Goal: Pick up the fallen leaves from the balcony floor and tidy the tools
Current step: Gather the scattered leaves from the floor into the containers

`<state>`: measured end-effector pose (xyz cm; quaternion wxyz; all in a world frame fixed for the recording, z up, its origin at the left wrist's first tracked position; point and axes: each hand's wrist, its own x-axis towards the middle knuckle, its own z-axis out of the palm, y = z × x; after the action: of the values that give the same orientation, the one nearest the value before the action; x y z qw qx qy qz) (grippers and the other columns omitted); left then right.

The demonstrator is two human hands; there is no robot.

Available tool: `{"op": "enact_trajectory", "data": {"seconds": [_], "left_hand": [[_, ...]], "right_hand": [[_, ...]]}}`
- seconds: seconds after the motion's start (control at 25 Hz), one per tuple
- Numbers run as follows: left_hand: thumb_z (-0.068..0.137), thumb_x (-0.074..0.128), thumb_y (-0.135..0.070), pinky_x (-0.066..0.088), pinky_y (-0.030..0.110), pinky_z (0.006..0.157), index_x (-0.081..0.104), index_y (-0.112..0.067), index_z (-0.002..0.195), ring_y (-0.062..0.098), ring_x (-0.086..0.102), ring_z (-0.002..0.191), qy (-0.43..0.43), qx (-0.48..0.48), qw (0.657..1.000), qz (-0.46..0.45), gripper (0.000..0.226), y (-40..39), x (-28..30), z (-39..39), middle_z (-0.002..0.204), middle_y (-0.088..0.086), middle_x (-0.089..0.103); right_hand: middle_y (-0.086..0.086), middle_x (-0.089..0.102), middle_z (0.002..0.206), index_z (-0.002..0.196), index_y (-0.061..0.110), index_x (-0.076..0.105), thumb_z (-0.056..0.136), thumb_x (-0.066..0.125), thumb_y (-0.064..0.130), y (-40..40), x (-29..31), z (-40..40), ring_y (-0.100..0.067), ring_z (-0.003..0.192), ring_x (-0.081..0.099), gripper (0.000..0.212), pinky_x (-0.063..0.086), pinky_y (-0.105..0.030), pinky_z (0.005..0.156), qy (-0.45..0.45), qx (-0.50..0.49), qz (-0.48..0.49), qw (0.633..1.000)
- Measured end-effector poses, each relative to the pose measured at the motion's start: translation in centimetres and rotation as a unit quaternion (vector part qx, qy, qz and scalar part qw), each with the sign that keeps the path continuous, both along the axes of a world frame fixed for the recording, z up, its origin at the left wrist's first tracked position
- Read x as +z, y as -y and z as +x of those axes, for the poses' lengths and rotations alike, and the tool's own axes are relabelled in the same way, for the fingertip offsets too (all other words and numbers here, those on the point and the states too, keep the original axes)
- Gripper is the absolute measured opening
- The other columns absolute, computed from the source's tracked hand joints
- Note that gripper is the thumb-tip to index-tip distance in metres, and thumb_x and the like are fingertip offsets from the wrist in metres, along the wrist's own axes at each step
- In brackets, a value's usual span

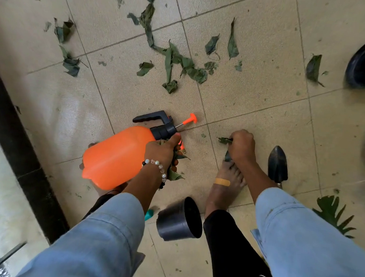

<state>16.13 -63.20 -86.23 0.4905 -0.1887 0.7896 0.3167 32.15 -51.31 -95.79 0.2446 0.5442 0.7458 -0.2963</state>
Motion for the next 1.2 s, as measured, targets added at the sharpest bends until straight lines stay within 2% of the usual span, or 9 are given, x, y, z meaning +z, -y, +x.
{"op": "enact_trajectory", "data": {"seconds": [0.12,0.28,0.36,0.44,0.64,0.88,1.04,1.12,1.2], "left_hand": [[0.087,0.069,-0.033,0.037,0.018,0.034,0.059,-0.004,0.061,0.014,0.044,0.03,0.004,0.002,1.0,-0.005,0.04,0.7,1.2,-0.2,0.046,0.007,0.055],[0.089,0.066,-0.027,0.037,0.02,0.036,0.066,0.001,0.078,0.017,0.047,0.034,0.037,0.028,0.999,-0.023,0.029,-0.7,6.0,0.9,0.061,0.017,0.062],[0.089,0.062,-0.023,0.038,0.022,0.041,0.065,-0.002,0.077,0.019,0.049,0.036,0.063,0.074,0.995,-0.033,0.024,-2.4,9.2,2.3,0.057,0.015,0.064],[0.089,0.057,-0.031,0.042,0.025,0.05,0.064,-0.009,0.076,0.021,0.056,0.046,0.095,0.104,0.989,-0.033,0.026,-4.6,12.4,4.0,0.065,0.017,0.067],[0.095,0.041,-0.036,0.046,0.029,0.062,0.058,-0.014,0.074,0.021,0.059,0.061,0.2,0.22,0.951,0.081,0.035,-12.8,19.8,7.8,0.067,0.008,0.061],[0.097,0.023,-0.059,0.034,0.028,0.063,0.049,-0.009,0.066,0.017,0.056,0.048,0.265,0.131,0.938,0.181,0.064,-23.5,26.5,8.0,0.053,0.007,0.053],[0.098,0.033,-0.056,0.035,0.042,0.108,0.048,-0.009,0.139,0.031,0.048,0.129,0.217,0.108,0.96,0.142,0.064,-26.8,26.0,6.5,0.14,0.021,0.049],[0.087,0.044,-0.069,0.046,0.044,0.101,0.054,-0.012,0.134,0.031,0.06,0.116,0.161,0.093,0.976,0.113,0.075,-28.0,24.5,6.1,0.127,0.018,0.062],[0.077,0.059,-0.07,0.056,0.038,0.077,0.066,-0.009,0.101,0.026,0.068,0.074,0.11,0.117,0.985,0.056,0.066,-29.5,22.2,5.9,0.085,0.011,0.07]], "right_hand": [[-0.014,0.069,0.088,0.092,0.002,0.072,0.079,0.074,0.005,0.1,3.4,-0.8,-0.026,0.087,0.065,0.014,0.056,-0.033,0.079,-0.133,-0.279,-0.128,0.942],[-0.014,0.07,0.085,0.09,0.0,0.066,0.082,0.063,-0.008,0.2,14.2,-2.5,-0.024,0.08,0.069,0.012,0.059,-0.033,0.077,-0.349,-0.573,-0.368,0.644],[-0.009,0.071,0.077,0.087,0.002,0.065,0.084,0.06,-0.009,0.4,19.7,-3.2,-0.018,0.071,0.069,0.013,0.059,-0.029,0.069,-0.364,-0.575,-0.423,0.599],[-0.004,0.07,0.072,0.084,0.008,0.067,0.081,0.062,-0.007,0.5,24.0,-3.4,-0.016,0.067,0.067,0.016,0.056,-0.029,0.065,-0.368,-0.531,-0.4,0.651],[-0.01,0.065,0.105,0.108,0.009,0.064,0.083,0.054,0.021,-3.1,30.0,-1.7,-0.03,0.103,0.052,0.029,0.043,-0.04,0.089,-0.281,-0.249,-0.113,0.92],[0.008,0.029,0.15,0.132,0.034,0.051,0.076,0.012,0.075,-10.0,34.0,-0.6,-0.017,0.137,0.018,0.08,0.01,-0.053,0.114,-0.272,-0.18,-0.028,0.945],[0.017,-0.005,0.159,0.143,0.039,0.038,0.086,0.011,0.068,-15.1,35.2,-1.8,-0.007,0.145,-0.013,0.069,-0.016,-0.055,0.112,-0.234,-0.108,-0.103,0.961],[0.008,0.015,0.158,0.137,0.04,0.044,0.097,0.022,0.059,-16.9,34.9,-2.7,-0.007,0.144,0.001,0.049,-0.009,-0.052,0.114,-0.245,-0.227,-0.115,0.935],[0.007,0.055,0.13,0.109,0.037,0.065,0.099,0.03,0.052,-18.4,33.7,-3.6,-0.003,0.126,0.037,0.039,0.02,-0.041,0.111,-0.324,-0.467,-0.136,0.811]]}}
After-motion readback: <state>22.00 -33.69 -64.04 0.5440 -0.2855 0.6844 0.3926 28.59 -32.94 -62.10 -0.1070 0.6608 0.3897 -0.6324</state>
